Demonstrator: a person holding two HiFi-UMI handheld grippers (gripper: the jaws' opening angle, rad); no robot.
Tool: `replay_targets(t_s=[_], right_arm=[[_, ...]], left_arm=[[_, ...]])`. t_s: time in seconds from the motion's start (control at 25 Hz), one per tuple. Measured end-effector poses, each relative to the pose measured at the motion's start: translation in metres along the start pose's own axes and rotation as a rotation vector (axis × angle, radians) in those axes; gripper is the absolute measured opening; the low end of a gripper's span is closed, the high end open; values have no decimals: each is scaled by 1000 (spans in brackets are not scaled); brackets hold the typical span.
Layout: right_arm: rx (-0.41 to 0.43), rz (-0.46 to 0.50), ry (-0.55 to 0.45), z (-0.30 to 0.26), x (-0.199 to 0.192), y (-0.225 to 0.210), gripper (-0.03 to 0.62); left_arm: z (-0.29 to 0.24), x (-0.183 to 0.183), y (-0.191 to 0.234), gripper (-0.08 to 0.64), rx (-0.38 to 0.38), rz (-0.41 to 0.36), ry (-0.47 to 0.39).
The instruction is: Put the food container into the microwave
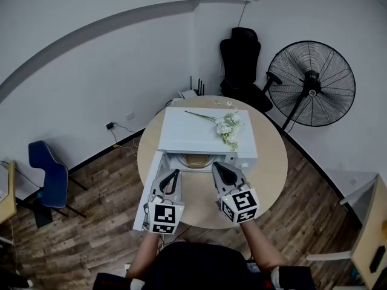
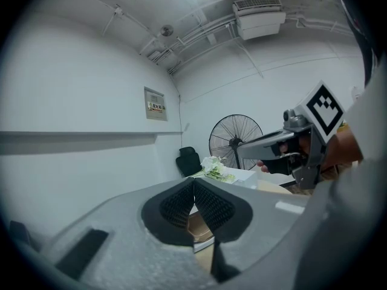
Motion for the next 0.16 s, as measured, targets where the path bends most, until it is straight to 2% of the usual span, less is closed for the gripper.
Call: replay_targets(t_s=[0.16], right_arm=[[0,-1,-1,-2,0,-1,11]], left_arm=[[-3,1,0,17,-2,-3,-3]])
Point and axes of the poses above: the fingertips, and each gripper's own axes: z backward along the fingers, y to its left, x out of its top, the point moved 3 cm from there along z, backward along the fingers, and after that the axes turned 7 degrees about x, right-handed, at the moved point
